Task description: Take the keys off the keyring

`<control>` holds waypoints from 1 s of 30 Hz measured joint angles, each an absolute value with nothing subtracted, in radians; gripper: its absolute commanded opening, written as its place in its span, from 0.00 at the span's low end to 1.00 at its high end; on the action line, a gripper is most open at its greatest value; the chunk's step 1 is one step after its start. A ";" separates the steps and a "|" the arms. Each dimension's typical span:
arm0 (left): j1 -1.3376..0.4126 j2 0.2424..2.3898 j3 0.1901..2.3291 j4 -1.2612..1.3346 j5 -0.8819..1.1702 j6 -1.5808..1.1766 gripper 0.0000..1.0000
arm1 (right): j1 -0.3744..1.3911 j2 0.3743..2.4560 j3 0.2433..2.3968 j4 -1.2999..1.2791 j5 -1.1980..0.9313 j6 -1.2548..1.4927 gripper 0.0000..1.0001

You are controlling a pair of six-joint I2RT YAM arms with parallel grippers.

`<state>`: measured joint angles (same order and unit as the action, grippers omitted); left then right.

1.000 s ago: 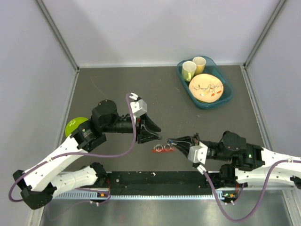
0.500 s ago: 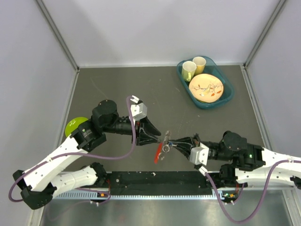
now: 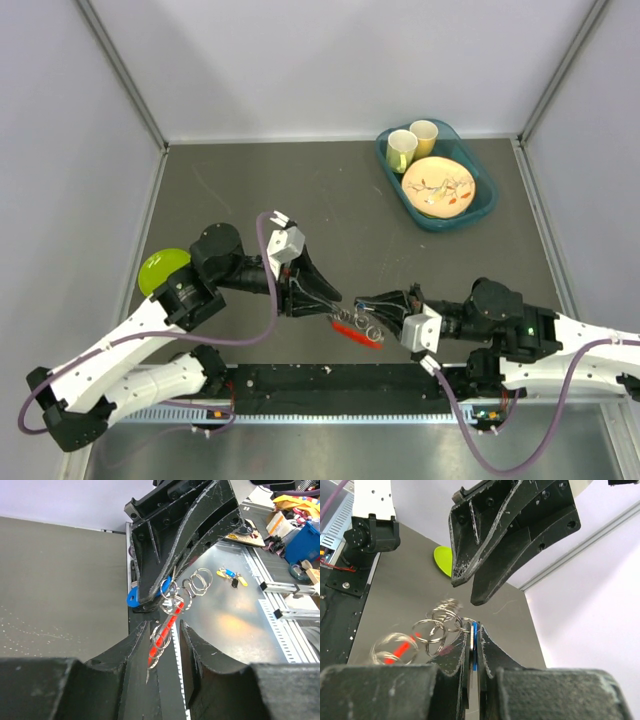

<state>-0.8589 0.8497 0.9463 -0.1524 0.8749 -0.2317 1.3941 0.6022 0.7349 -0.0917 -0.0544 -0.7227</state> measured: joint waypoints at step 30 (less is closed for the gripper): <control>-0.881 0.913 0.845 0.233 0.926 -0.430 0.40 | 1.394 0.606 0.735 0.065 -0.153 -0.741 0.00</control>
<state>-0.8814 0.9131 0.8452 0.2333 0.9260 -0.4305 1.3941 0.6060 0.7345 0.0654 -0.1532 -0.7414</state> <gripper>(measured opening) 0.415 0.022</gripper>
